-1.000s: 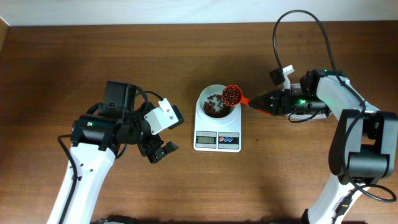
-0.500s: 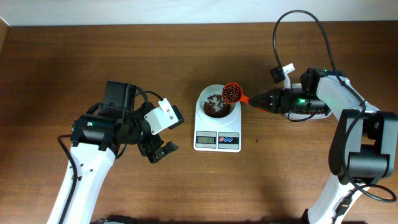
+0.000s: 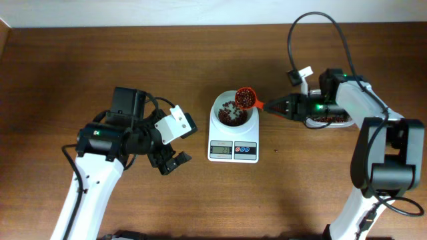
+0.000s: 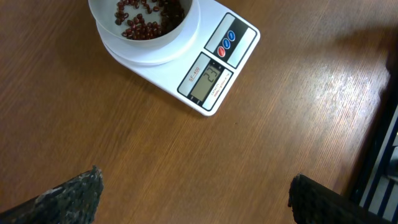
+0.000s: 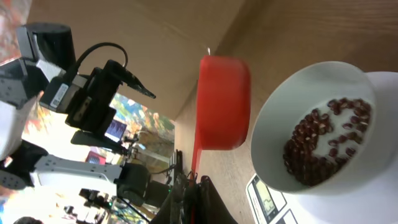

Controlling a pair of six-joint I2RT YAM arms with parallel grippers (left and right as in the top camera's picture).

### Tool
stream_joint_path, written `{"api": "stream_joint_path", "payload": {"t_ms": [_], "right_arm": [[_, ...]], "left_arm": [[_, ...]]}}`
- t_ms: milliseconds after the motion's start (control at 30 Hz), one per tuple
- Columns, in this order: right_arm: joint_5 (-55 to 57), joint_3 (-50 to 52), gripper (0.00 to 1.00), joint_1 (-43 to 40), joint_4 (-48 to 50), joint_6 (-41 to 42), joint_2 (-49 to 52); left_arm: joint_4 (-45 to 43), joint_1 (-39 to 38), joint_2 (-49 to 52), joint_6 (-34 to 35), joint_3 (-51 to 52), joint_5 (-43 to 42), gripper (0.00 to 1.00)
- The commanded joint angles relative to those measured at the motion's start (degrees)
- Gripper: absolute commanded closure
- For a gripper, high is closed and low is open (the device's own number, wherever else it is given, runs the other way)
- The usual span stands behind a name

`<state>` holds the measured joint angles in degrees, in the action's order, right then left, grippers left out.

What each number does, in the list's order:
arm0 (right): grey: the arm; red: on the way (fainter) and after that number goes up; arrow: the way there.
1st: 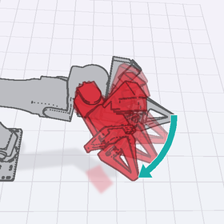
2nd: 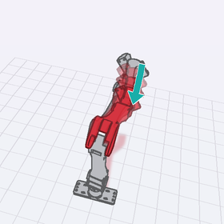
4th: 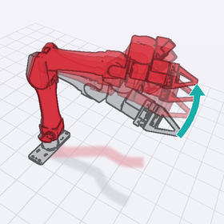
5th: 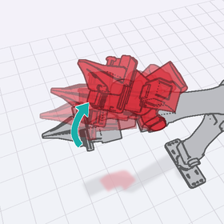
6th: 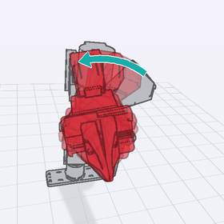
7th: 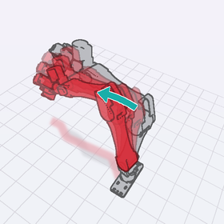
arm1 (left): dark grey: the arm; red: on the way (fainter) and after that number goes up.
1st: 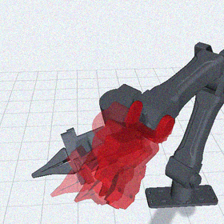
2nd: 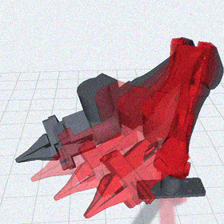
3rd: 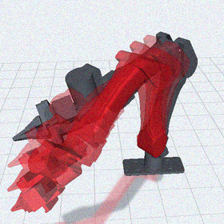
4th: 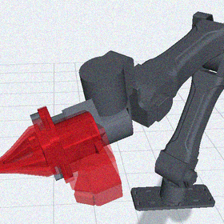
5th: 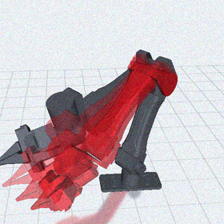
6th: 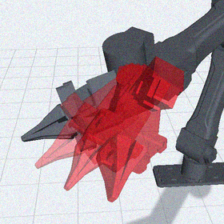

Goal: Scoop and weigh 50g on scale
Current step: 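Tilt the scoop with the right gripper to pour beans into the bowl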

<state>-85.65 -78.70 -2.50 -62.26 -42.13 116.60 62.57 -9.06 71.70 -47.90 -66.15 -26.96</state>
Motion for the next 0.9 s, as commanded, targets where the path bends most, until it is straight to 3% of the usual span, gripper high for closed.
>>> {"api": "stream_joint_path", "payload": {"t_ms": [0,200,400,633,867], "right_arm": [[-2.4,0.0,0.96,1.1,2.8,0.2,0.5],[2.1,0.0,0.96,1.0,14.6,11.1,0.5],[8.4,0.0,0.96,1.0,19.7,10.8,0.5],[8.3,0.0,0.96,1.0,19.8,1.9,0.5],[8.0,0.0,0.96,1.0,19.7,1.8,0.5]], "left_arm": [[0.0,-0.2,-0.2,0.7,0.4,-0.2,0.01],[0.0,-0.2,-0.1,0.7,0.4,-0.2,0.01],[0.0,-0.2,-0.1,0.7,0.4,-0.2,0.01],[0.0,-0.2,-0.2,0.7,0.4,-0.2,0.01],[0.0,-0.2,-0.2,0.7,0.4,-0.2,0.01]]}}
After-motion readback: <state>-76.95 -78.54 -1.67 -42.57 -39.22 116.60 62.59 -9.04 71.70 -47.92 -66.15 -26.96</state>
